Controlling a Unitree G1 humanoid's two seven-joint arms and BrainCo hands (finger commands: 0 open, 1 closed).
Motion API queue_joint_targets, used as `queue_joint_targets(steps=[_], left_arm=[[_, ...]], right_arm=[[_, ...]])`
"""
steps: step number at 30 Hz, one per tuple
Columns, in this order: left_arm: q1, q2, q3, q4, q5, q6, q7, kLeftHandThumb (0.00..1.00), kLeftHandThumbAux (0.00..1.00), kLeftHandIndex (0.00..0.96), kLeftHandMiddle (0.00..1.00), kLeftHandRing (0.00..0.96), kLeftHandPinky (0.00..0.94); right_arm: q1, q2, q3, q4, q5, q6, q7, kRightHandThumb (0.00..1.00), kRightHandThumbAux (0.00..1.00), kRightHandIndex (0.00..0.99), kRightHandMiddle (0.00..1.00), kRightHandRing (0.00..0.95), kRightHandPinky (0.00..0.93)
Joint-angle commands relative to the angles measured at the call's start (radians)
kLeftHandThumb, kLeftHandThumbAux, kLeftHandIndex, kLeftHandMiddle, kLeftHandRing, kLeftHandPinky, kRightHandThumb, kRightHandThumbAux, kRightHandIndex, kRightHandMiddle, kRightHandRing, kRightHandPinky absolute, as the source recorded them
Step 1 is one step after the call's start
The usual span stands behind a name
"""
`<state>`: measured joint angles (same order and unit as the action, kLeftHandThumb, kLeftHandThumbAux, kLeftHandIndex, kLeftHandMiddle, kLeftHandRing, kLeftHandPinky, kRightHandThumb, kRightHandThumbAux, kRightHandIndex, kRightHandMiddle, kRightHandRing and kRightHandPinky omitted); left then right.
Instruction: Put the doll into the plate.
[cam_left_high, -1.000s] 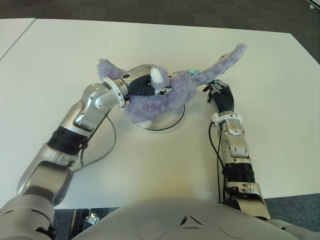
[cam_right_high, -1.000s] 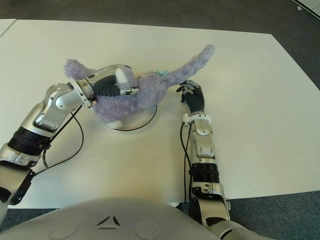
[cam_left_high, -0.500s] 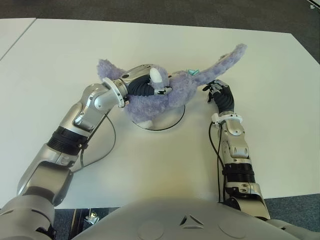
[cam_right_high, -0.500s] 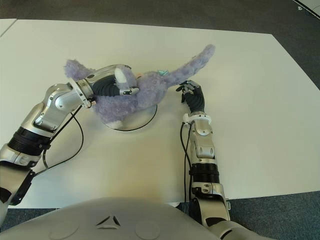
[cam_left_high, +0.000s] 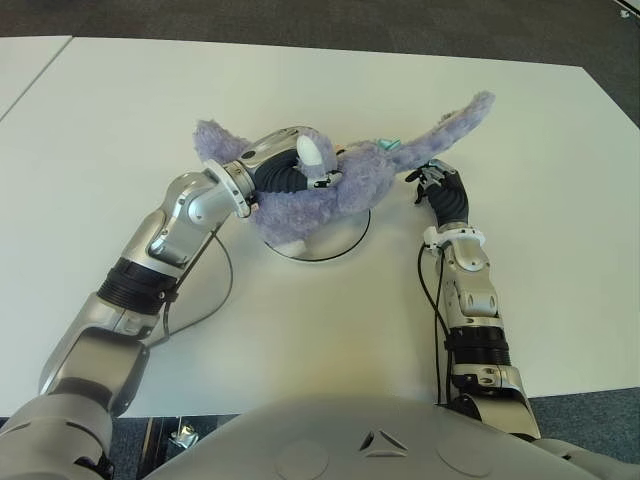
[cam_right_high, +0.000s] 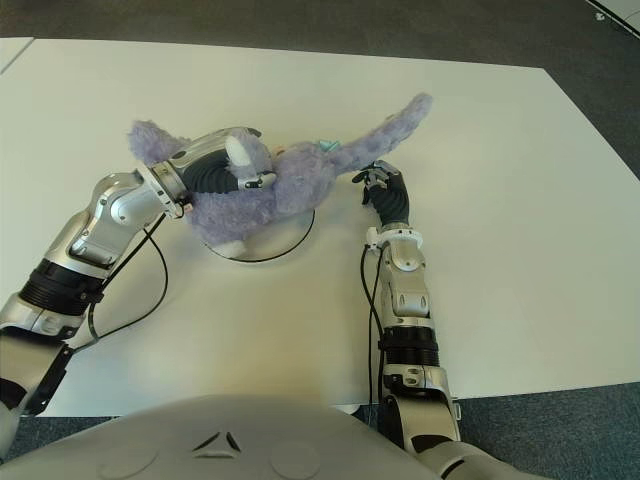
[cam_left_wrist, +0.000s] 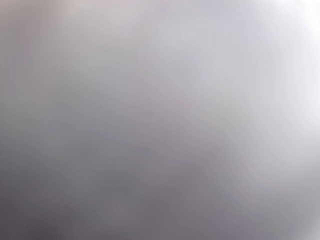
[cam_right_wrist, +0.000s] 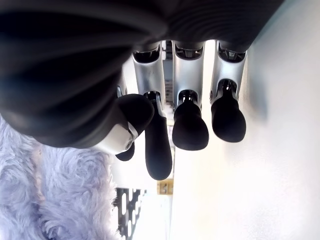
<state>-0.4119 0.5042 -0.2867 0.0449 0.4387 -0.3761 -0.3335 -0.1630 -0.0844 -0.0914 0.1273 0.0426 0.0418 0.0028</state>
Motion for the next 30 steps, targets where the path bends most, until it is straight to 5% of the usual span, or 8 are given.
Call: queue_joint_targets(steps=[1, 19, 30], left_arm=[[0.035, -0.016, -0.002, 0.025, 0.012, -0.02, 0.029, 0.459, 0.119, 0.0, 0.0, 0.0, 0.0], [0.085, -0.129, 0.061, 0.051, 0.12, -0.115, 0.397, 0.428, 0.074, 0.0, 0.0, 0.0, 0.0], [0.105, -0.167, 0.069, 0.036, 0.127, -0.085, 0.435, 0.483, 0.068, 0.0, 0.0, 0.0, 0.0]], right_arm=[[0.083, 0.016, 0.001, 0.051, 0.006, 0.024, 0.004, 0.846, 0.675, 0.42, 0.563, 0.755, 0.704], [0.085, 0.015, 0.004, 0.028, 0.006, 0.064, 0.0, 0.846, 0.675, 0.418, 0.555, 0.758, 0.713], [0.084, 0.015, 0.004, 0.025, 0.002, 0.067, 0.001, 0.847, 0.675, 0.42, 0.562, 0.76, 0.722]])
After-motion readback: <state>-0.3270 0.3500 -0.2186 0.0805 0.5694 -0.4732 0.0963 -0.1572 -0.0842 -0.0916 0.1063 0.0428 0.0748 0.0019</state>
